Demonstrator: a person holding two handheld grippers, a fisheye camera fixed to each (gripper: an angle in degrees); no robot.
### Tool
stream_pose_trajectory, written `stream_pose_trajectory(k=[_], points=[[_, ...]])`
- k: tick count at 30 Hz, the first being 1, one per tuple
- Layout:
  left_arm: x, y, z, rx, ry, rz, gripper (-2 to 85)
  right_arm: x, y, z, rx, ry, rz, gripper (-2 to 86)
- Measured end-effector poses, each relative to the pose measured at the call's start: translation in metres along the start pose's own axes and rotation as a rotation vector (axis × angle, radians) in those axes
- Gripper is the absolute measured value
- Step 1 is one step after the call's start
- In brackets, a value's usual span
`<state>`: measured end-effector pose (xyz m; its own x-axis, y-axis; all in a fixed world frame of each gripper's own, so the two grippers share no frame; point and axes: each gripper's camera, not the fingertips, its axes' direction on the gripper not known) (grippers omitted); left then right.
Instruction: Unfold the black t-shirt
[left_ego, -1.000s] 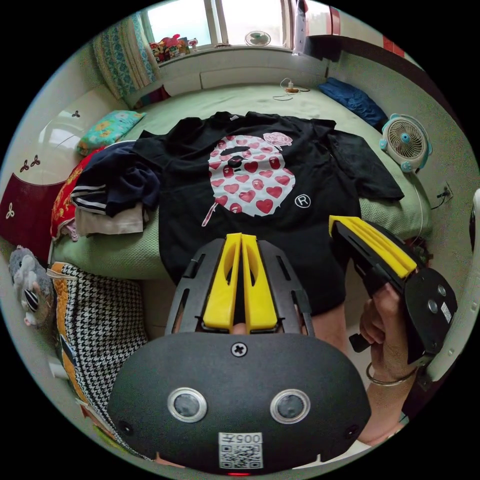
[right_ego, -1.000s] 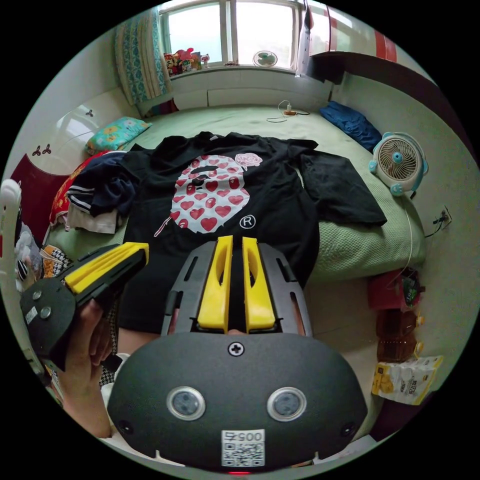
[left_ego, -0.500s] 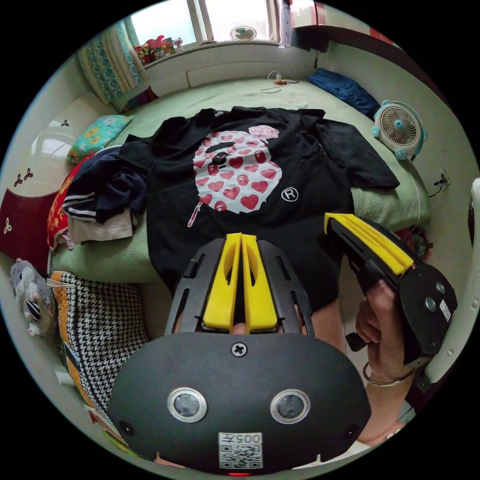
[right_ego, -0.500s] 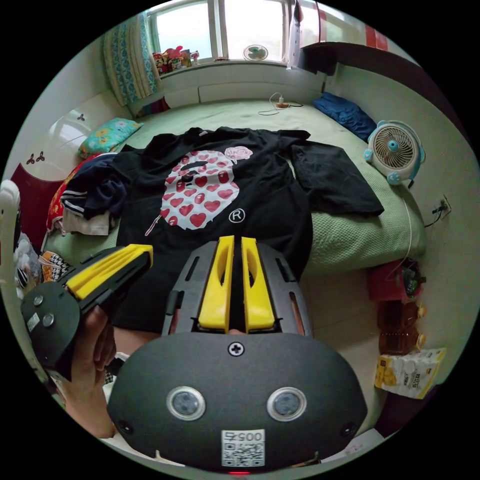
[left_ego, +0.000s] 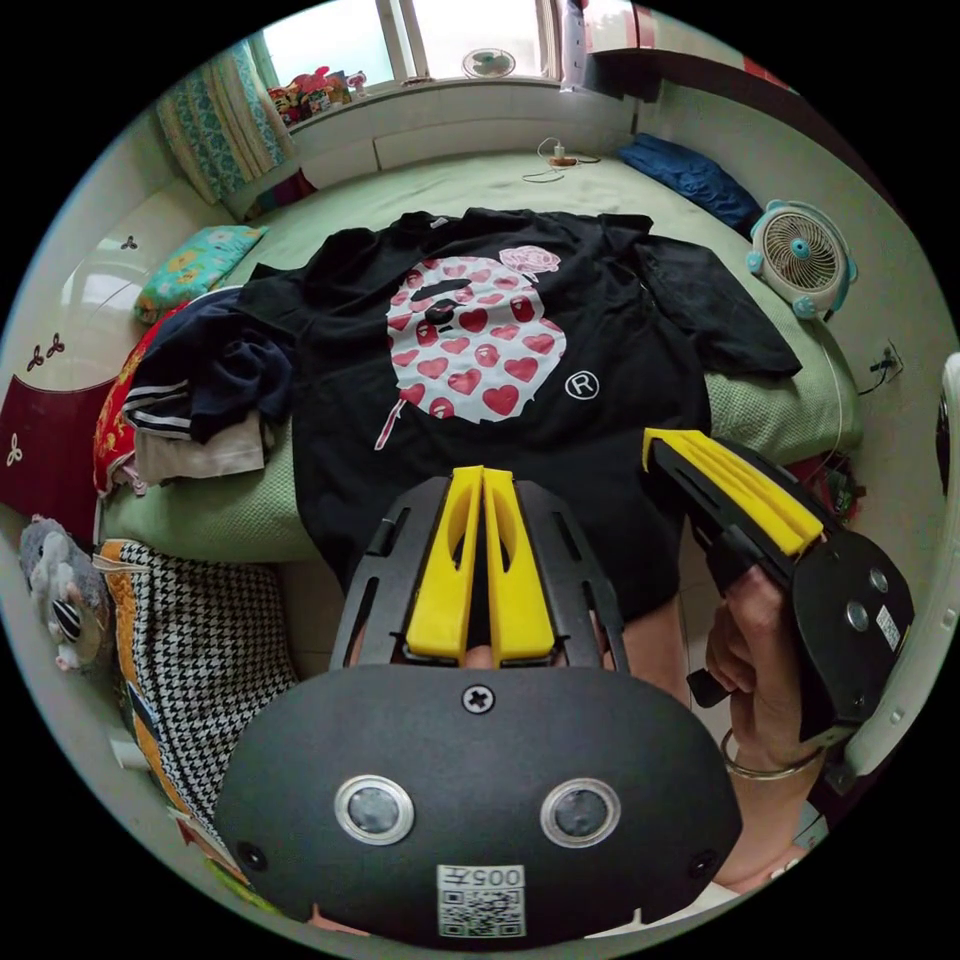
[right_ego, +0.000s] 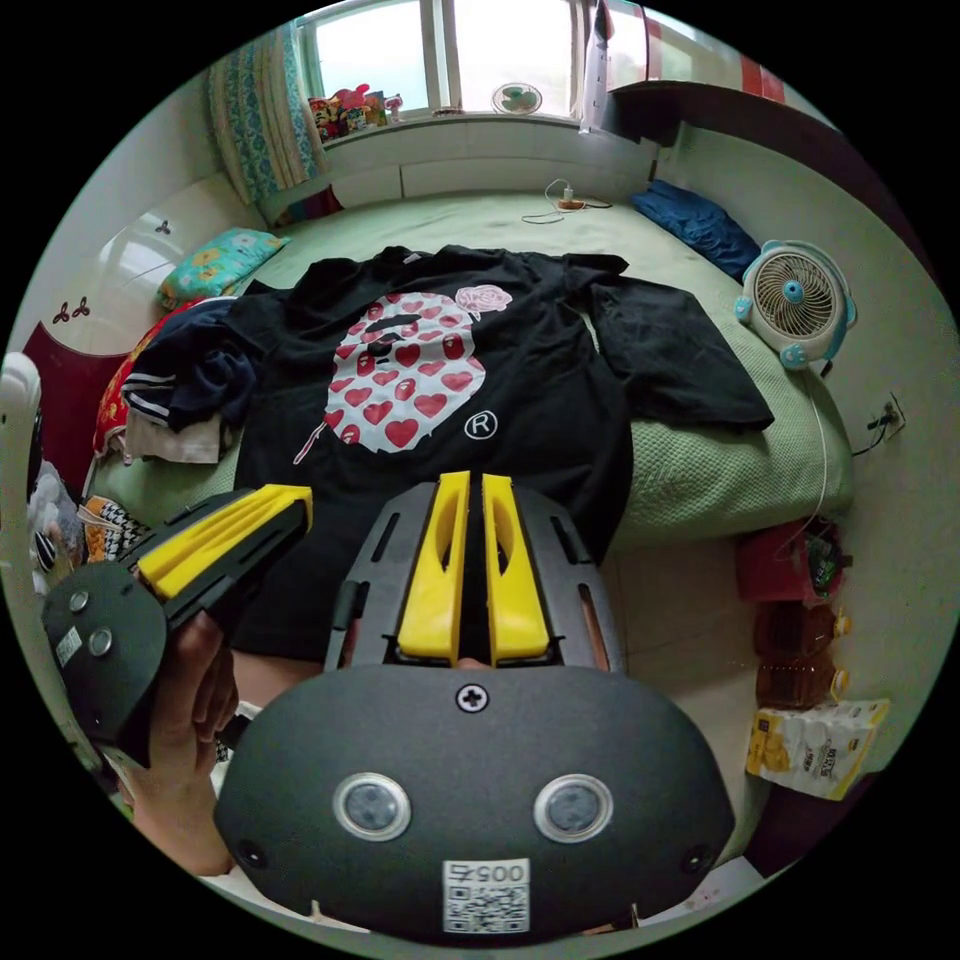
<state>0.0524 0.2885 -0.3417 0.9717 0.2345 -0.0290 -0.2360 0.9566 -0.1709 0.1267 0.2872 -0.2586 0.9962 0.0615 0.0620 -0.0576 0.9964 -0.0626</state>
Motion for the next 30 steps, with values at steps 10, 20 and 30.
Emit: stream_pose_trajectory(k=[10,20,30], points=[[0.011,-0.022,0.026,-0.005,0.008,0.015,-0.2,0.012,-0.011,0.024,-0.011,0.004,0.008,-1.0],[0.027,-0.079,0.036,0.120,0.079,-0.011,-0.3,0.027,-0.049,0.020,0.061,0.039,-0.003,-1.0],[0.057,-0.138,0.075,0.207,0.098,0.118,-0.2,0.046,-0.101,0.036,0.143,0.105,0.030,0.1]])
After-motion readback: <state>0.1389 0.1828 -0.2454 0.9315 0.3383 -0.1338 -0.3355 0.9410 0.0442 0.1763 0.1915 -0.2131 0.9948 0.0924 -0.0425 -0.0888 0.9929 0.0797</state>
